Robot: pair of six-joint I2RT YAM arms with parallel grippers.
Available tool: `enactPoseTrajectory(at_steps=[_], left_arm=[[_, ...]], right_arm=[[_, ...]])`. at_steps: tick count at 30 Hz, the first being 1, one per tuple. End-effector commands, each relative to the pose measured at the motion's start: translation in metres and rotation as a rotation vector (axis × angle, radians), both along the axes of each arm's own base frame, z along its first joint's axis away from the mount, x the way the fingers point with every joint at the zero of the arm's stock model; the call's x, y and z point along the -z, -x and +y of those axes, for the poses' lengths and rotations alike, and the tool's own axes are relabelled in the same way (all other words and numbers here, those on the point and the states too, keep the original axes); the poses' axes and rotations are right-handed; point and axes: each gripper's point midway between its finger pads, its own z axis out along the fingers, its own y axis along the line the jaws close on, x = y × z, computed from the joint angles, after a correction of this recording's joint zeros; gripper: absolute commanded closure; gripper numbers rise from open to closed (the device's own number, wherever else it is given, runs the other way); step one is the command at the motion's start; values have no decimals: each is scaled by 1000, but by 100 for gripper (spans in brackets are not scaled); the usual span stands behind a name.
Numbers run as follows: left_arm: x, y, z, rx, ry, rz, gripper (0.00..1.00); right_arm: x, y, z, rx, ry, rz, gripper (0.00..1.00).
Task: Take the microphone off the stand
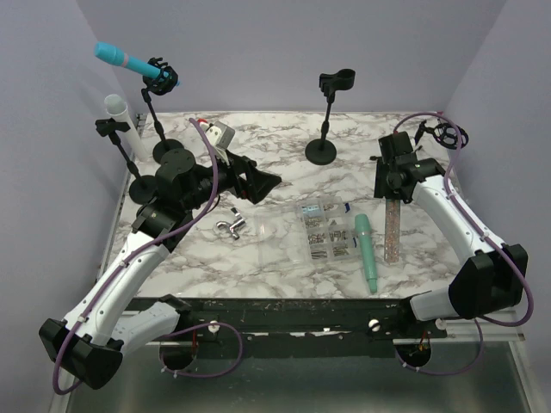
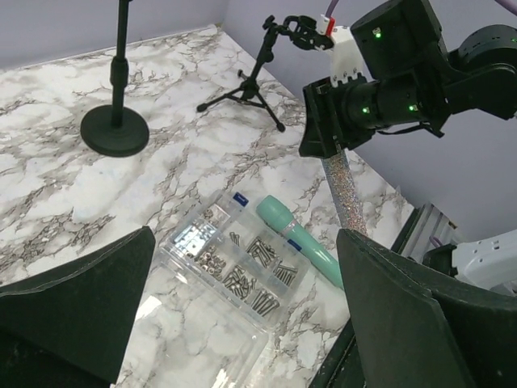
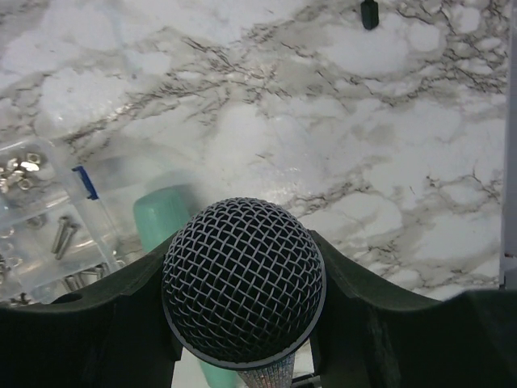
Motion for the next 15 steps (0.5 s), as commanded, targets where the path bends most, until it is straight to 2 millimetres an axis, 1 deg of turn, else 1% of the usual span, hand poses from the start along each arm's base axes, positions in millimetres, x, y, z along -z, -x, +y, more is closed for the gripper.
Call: enactPoseTrajectory(at_steps=[1,5,9,12,15], left_arm=[[-3,2,4,-19,-12,-36,1],[-6,2,11,-47,-28,-64,2],[-3,0,10,-48,-32,-54,1],[-2,0,9,-42,-31,-47,1],[-1,0,9,-47,-30,-47,1]], right_arm=[[19,21,-20,74,101,85,99],[43,28,-21,62,122,143,99],[67,38,-17,56,126,215,99],[72,38,-12,52,121,211,94],[75,35,-9,52,120,215,92]])
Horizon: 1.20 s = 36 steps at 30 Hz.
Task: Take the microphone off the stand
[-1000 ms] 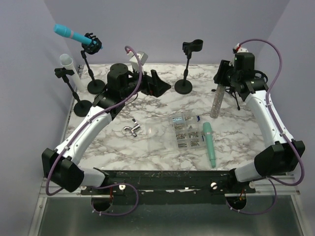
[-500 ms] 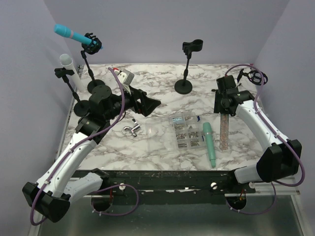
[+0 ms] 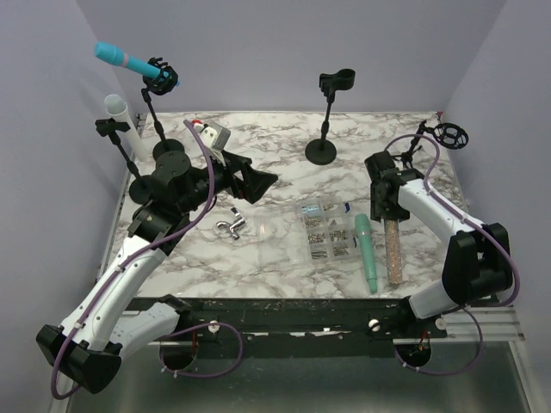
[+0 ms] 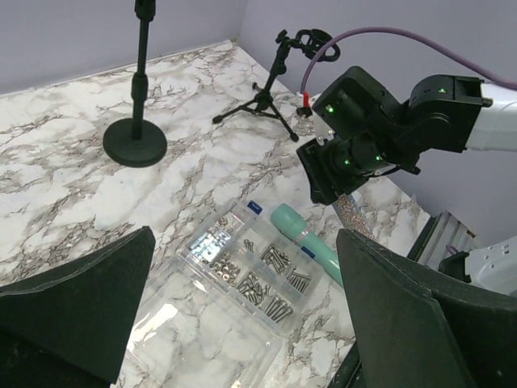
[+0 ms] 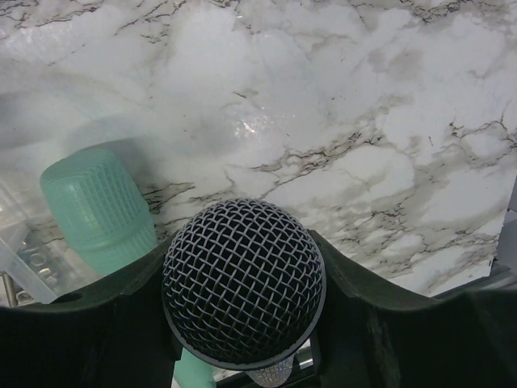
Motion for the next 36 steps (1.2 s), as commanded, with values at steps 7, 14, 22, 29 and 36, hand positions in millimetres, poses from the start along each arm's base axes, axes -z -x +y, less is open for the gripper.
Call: enactPoseTrajectory(at_steps=[7,14,22,29,36], left_arm=[[8,-6,1,-29,-21,8,1],[12,-8,0,-27,-33,16,1],[13,-6,-6,8,-20,27,1],[18,-12,-1,-31,-41,31,1],[17,-12,-3,-15,-37,32,1]], right_arm=[[25,-12,5,37,29,12,88],[37,-16,1,39,44,-28,85],[41,-18,5,30,27,-22,65],[50,-16,11,13,-1,18,52],[56,-16,18,-14,-30,39,36]])
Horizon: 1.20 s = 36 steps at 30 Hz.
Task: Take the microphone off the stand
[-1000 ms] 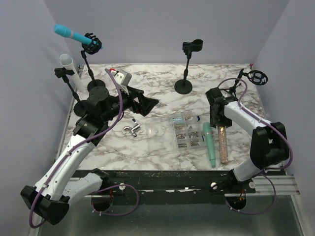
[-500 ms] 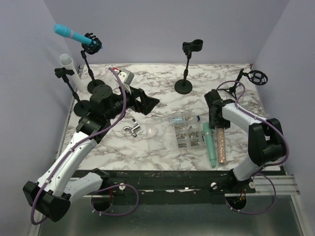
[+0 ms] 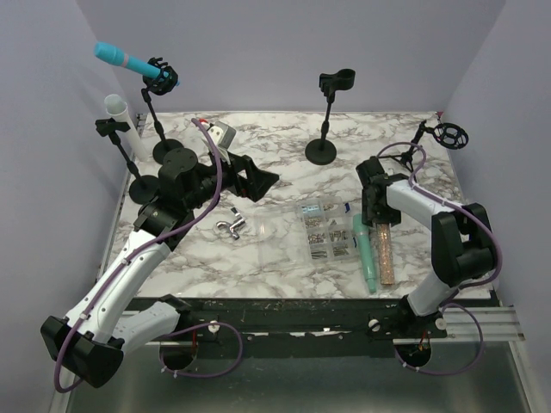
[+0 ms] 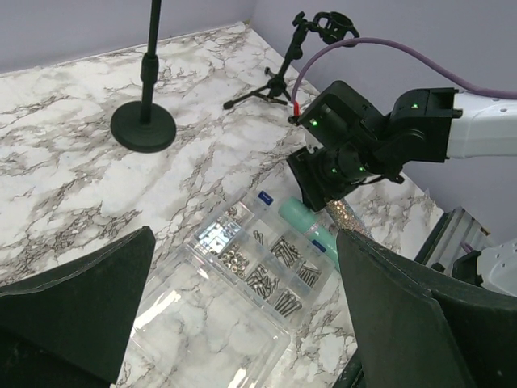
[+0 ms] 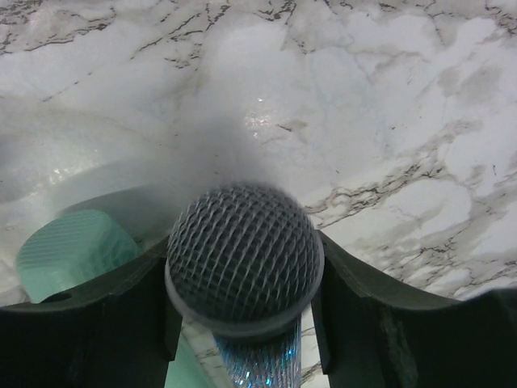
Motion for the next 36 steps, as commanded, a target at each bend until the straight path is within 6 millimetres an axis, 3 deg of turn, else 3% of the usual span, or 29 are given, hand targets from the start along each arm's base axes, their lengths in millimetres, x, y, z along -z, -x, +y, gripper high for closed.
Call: enactPoseTrajectory(at_steps=[1,7,17,30,33,36], left_arm=[[1,-1,-1,3,-6,-3,1],[1,-1,-2,7,-2,2,2],[3,-2,-1,5,-1,0,1],[1,-8,7,-43,-28,-34,2],[-3,-9,9,-59,-16,-38,1],[-17,-6,6,-49,12,-33,1]], right_arm=[[8,-5,9,-22,-28,10,35],[11,-5,10,-24,-32,18,27],[3,-12,7,-2,-13,-22,25],[-85,-62,25,-35,-91,-246,17],[-116,-85,49,-50,-215,-348,14],[-162,-114,91,-75,-453,-504,9]])
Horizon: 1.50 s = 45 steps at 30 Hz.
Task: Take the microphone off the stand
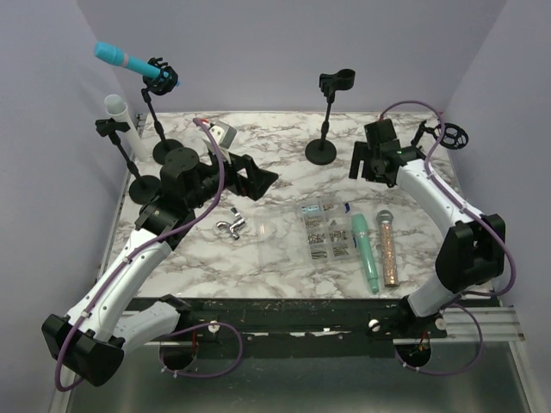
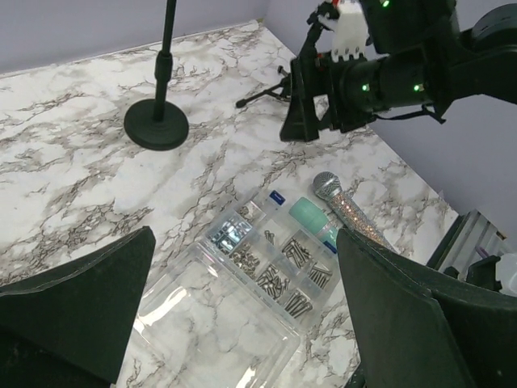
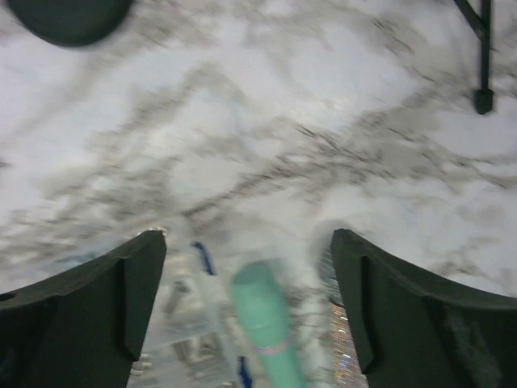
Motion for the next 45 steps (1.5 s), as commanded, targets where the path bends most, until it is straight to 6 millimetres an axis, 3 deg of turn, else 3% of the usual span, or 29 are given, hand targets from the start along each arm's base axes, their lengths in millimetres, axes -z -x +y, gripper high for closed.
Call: enactPoseTrajectory(at_steps=[1,5,8,13,17,22,29,37,41,45], left_arm=[[-27,1,3,-16,38,-29,1],[-40,2,4,-14,17,-49,1],[-31,-4,10,-46,-32,-66,2],[-3,-6,20,-84,-85,-104,1],[-9,3,25,-92,-101,-167,2],[-6,3,27,-109,-123,-182,1],[-2,2,21,-83,-116,-160,2],[-3,2,23,-93,-120,-166,1],[-4,3,22,-87,-115,-165,1],[-4,3,23,-89,-116,-164,2]], right_arm=[[-85,-44,66,-69,-372,-277,4],[-158,-74,111,-55,-728,-483,0],[-197,-93,127,-12,-938,-592,0],[-227,-122,138,64,-1150,-679,0],[-238,-141,140,85,-1200,-735,0],[-231,-167,135,158,-1166,-746,0],[-207,-193,128,228,-1096,-755,0],[-187,-216,128,257,-1046,-719,9],[-149,-215,122,308,-987,-659,24],[-106,-206,118,340,-945,-596,31]])
